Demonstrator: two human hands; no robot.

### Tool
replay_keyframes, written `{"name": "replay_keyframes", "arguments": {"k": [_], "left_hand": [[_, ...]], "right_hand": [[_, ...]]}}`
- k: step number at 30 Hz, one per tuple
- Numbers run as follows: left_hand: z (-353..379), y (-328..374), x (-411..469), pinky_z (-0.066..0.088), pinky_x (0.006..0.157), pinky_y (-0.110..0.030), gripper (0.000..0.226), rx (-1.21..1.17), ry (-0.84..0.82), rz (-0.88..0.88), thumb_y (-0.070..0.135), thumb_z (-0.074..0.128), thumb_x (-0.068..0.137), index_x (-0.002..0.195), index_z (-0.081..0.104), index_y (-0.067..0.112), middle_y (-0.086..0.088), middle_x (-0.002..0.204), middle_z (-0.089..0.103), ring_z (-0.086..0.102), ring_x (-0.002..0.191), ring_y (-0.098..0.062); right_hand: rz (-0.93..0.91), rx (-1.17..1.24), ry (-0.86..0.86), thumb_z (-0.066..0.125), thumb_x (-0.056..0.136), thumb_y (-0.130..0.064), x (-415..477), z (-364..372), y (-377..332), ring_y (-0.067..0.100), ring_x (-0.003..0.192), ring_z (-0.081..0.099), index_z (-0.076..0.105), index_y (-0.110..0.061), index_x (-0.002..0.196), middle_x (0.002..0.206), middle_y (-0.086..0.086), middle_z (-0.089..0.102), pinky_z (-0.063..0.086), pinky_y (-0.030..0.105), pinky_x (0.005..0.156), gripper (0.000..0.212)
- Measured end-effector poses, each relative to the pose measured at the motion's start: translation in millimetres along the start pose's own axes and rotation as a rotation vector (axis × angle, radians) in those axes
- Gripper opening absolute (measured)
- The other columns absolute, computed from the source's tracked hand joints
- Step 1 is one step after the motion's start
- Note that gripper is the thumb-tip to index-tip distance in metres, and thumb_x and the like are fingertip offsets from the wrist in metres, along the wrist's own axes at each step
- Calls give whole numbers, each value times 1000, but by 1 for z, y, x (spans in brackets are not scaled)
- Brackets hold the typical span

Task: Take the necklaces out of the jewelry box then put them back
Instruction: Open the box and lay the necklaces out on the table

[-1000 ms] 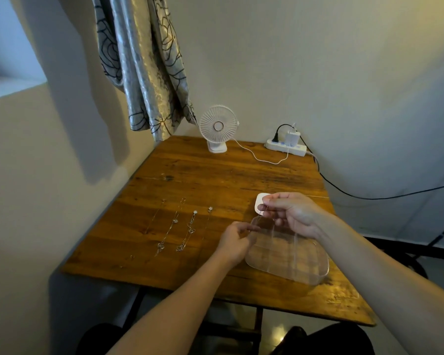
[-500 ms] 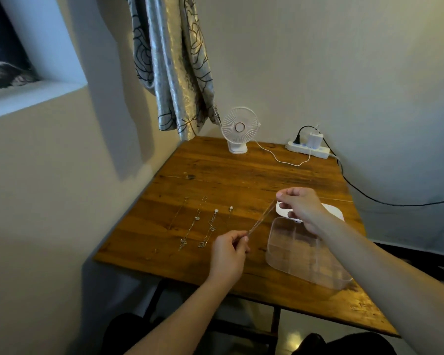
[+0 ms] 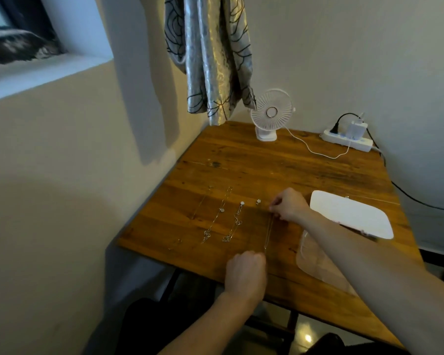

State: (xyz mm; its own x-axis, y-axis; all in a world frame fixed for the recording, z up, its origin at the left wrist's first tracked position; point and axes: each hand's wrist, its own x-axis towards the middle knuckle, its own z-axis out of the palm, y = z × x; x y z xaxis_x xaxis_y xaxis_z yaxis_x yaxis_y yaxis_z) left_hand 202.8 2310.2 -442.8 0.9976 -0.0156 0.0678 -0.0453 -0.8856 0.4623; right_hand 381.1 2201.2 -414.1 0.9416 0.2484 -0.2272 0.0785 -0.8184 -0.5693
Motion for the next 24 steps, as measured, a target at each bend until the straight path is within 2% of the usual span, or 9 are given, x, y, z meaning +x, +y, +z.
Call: {"name": "replay_keyframes", "arguments": {"k": [4,8,11,15,19,22,24], "left_hand": [[1,-7,-5,51,81,-29,18,20,-11,-10,19,45,99,104,62,15,-2,103,67,63,91,-15],[-2,-11,-14,51,82,-30,20,18,-14,-9,27,45,99,106,60,17,-1,105,65,62,93,-14],[-14,-16,-21,50,79,-30,23,10,33,18,38,42,98,102,59,23,4,99,64,60,86,-11],[-39,-40,-19,46,76,-20,23,-18,138,-13,42,45,96,110,58,30,12,99,60,55,83,-1],[-65,-90,9,40,64,-16,19,23,198,-189,35,51,94,105,61,23,11,91,53,52,78,-3],[-75,-118,32,33,56,-17,21,37,175,-299,34,54,93,105,61,18,6,94,56,51,78,-6],[-77,-129,46,33,52,-19,20,13,134,-374,33,56,92,105,61,17,3,93,60,52,74,-8]], "right_hand": [[17,-17,28,65,89,-8,5,4,0,13,70,64,69,-9,93,74,0,64,53,26,64,6],[-22,-160,72,63,91,-14,1,7,-3,20,88,63,68,-11,109,95,7,66,51,29,75,19],[-98,-243,133,61,92,-18,-10,8,-9,23,100,62,65,-14,117,113,9,65,51,32,82,26],[-223,-219,238,59,93,-25,-40,20,-19,20,105,58,60,-17,123,120,6,56,50,32,87,31],[-230,-202,188,52,95,-40,-75,55,-21,21,131,40,44,-22,139,141,3,43,41,37,105,48],[-209,-226,138,40,96,-53,-90,77,-10,23,146,18,33,-26,146,157,2,25,25,45,115,57],[-207,-254,138,29,93,-62,-93,86,-2,22,148,10,30,-29,147,160,2,20,15,44,117,63]]}}
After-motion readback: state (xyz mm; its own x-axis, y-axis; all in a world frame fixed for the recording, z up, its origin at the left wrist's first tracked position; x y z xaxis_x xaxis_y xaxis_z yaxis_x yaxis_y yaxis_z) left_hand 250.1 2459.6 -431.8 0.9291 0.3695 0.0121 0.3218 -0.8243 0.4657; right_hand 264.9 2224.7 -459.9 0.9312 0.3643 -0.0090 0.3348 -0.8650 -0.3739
